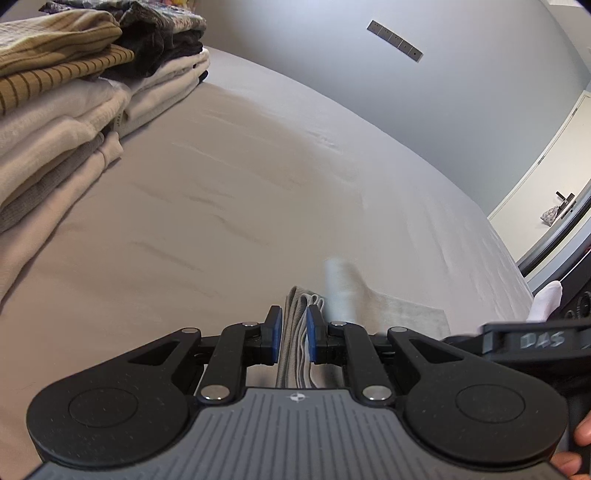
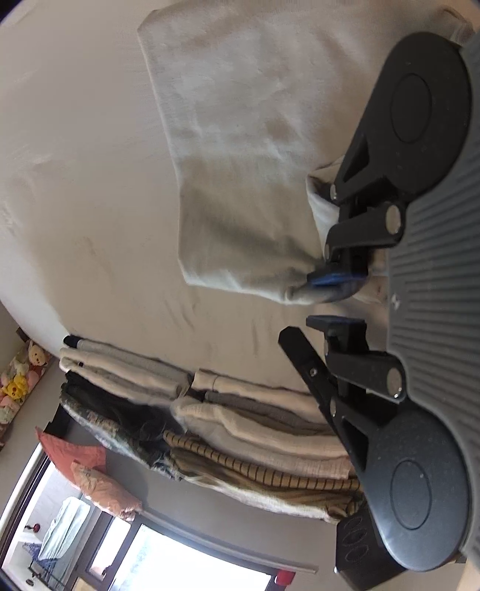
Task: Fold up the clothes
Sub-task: 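Fold the shirt end over with the right gripper while the left gripper grasps the folded edge, then press the folded shirt flat with the right gripper and release it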
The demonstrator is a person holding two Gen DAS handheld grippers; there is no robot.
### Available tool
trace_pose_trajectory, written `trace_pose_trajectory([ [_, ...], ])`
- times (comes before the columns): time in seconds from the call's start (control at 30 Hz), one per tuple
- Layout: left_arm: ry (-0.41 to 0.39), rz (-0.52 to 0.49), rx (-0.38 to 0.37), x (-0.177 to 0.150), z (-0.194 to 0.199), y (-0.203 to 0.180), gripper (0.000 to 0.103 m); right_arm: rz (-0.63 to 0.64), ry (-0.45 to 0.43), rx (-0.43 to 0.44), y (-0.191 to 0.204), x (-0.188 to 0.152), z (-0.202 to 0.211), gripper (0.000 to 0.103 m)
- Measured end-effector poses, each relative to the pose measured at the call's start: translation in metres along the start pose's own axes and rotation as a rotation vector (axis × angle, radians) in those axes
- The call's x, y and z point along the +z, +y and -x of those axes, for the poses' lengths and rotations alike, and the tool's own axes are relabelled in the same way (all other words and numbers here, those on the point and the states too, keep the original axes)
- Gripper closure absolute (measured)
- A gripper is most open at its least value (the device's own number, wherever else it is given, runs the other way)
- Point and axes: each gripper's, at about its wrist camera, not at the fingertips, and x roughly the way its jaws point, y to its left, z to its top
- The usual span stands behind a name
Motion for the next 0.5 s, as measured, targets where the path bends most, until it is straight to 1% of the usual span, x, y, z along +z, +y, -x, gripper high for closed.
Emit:
trace_pose_trajectory([
  [0.07,-0.008,-0.006,-0.001,0.0,0.002,-0.001,0.088,0.002,-0.022,0.021,0.001,-0.001,0.011,0.075],
  [0.13,-0.017,-0.008,-0.013,0.001,0.004,-0.002,0.088,0.02,-0.055,0.014,0.002,-0.002,0.024,0.075],
  [0.27,-0.035,-0.005,-0.059,0.002,0.008,-0.003,0.088,0.085,-0.119,-0.072,-0.004,-0.005,0.043,0.075],
  [0.3,-0.042,-0.006,-0.07,0.002,0.009,-0.004,0.088,0.103,-0.131,-0.099,-0.006,-0.006,0.047,0.079],
  [0.33,-0.046,-0.009,-0.074,0.002,0.01,-0.004,0.088,0.119,-0.137,-0.128,-0.008,-0.008,0.049,0.085],
  [0.43,-0.057,-0.02,-0.091,0.002,0.011,-0.008,0.088,0.143,-0.135,-0.193,-0.017,-0.014,0.05,0.086],
  [0.5,-0.057,-0.029,-0.109,0.001,0.011,-0.009,0.088,0.14,-0.112,-0.165,-0.018,-0.016,0.047,0.086],
])
